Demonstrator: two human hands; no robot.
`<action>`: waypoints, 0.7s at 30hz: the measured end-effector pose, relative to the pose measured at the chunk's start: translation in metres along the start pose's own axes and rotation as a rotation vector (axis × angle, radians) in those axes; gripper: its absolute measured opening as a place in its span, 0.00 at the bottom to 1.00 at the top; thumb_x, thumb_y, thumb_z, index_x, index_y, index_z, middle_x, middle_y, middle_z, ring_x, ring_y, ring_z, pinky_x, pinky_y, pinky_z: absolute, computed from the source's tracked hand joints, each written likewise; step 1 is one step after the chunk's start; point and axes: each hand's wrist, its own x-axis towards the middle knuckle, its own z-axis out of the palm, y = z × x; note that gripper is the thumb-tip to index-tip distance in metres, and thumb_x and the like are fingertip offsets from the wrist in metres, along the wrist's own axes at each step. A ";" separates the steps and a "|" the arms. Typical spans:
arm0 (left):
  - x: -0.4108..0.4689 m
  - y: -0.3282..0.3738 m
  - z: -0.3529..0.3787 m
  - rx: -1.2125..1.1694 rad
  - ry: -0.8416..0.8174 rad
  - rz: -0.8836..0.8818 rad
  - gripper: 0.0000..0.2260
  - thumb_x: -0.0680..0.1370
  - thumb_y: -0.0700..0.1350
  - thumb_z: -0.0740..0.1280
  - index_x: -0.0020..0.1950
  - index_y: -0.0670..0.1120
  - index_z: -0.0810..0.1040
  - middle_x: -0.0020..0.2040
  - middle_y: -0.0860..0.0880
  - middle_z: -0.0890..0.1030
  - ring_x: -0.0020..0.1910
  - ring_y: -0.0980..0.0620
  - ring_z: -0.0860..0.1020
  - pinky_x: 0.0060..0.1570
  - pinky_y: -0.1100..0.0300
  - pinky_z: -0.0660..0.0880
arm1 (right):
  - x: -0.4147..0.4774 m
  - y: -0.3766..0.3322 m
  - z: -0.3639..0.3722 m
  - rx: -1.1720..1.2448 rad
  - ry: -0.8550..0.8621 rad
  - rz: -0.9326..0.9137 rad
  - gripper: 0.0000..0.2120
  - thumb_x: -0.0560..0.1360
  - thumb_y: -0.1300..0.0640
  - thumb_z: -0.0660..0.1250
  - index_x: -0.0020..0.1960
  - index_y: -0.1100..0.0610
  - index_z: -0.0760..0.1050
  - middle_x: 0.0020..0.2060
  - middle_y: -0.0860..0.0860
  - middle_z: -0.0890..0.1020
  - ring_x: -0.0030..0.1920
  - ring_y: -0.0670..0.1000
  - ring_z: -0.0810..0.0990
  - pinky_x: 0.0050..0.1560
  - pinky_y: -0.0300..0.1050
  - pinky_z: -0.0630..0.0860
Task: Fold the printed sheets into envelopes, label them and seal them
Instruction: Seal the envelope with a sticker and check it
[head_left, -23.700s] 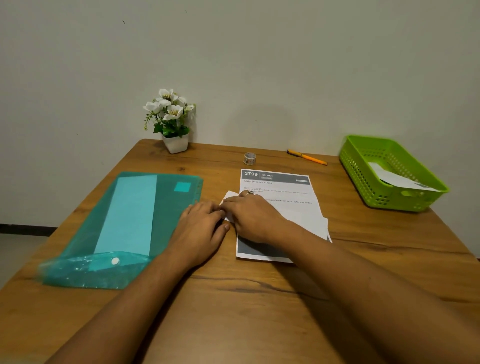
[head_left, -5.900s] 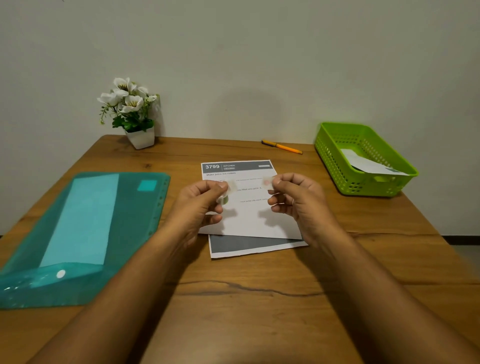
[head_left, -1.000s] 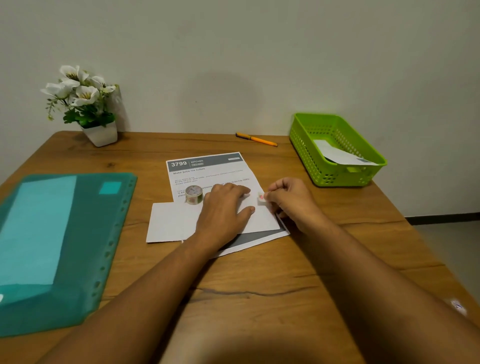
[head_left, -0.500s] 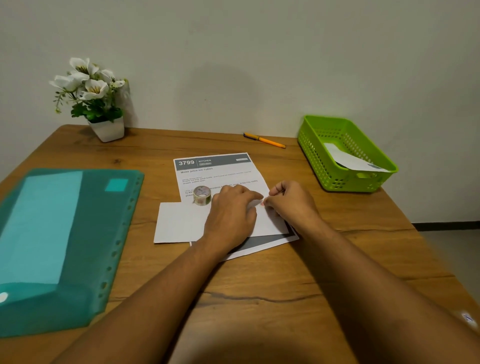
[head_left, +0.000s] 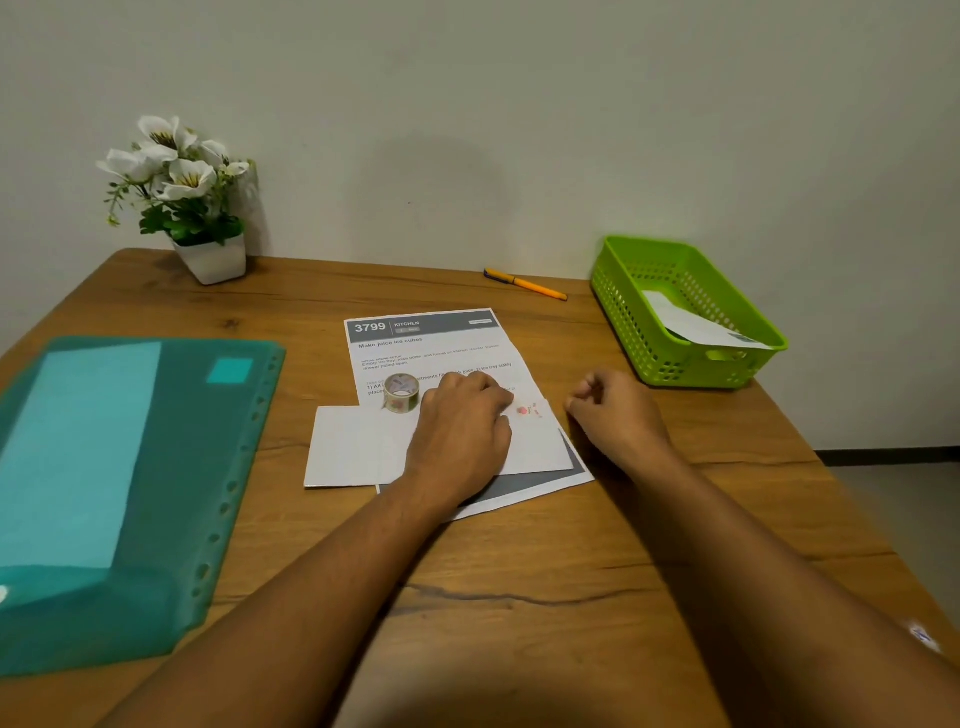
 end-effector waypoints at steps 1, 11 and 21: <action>0.000 0.000 0.000 0.007 -0.007 -0.003 0.17 0.82 0.47 0.62 0.70 0.49 0.79 0.67 0.51 0.78 0.65 0.49 0.71 0.63 0.49 0.71 | -0.005 0.002 0.000 0.015 0.011 -0.086 0.02 0.79 0.56 0.71 0.49 0.50 0.78 0.44 0.46 0.81 0.46 0.50 0.81 0.43 0.48 0.79; 0.003 -0.003 0.006 0.122 -0.093 0.037 0.23 0.84 0.47 0.56 0.79 0.44 0.67 0.78 0.46 0.68 0.78 0.47 0.62 0.79 0.46 0.56 | -0.034 0.000 0.028 -0.351 0.049 -0.626 0.14 0.83 0.55 0.61 0.64 0.54 0.80 0.56 0.51 0.79 0.52 0.55 0.77 0.43 0.51 0.78; 0.004 -0.001 0.006 0.118 -0.100 0.035 0.23 0.85 0.48 0.55 0.80 0.46 0.65 0.80 0.46 0.65 0.80 0.47 0.59 0.80 0.46 0.53 | -0.043 0.011 0.024 -0.353 0.038 -0.656 0.16 0.81 0.55 0.61 0.66 0.47 0.78 0.57 0.49 0.79 0.51 0.55 0.74 0.39 0.47 0.73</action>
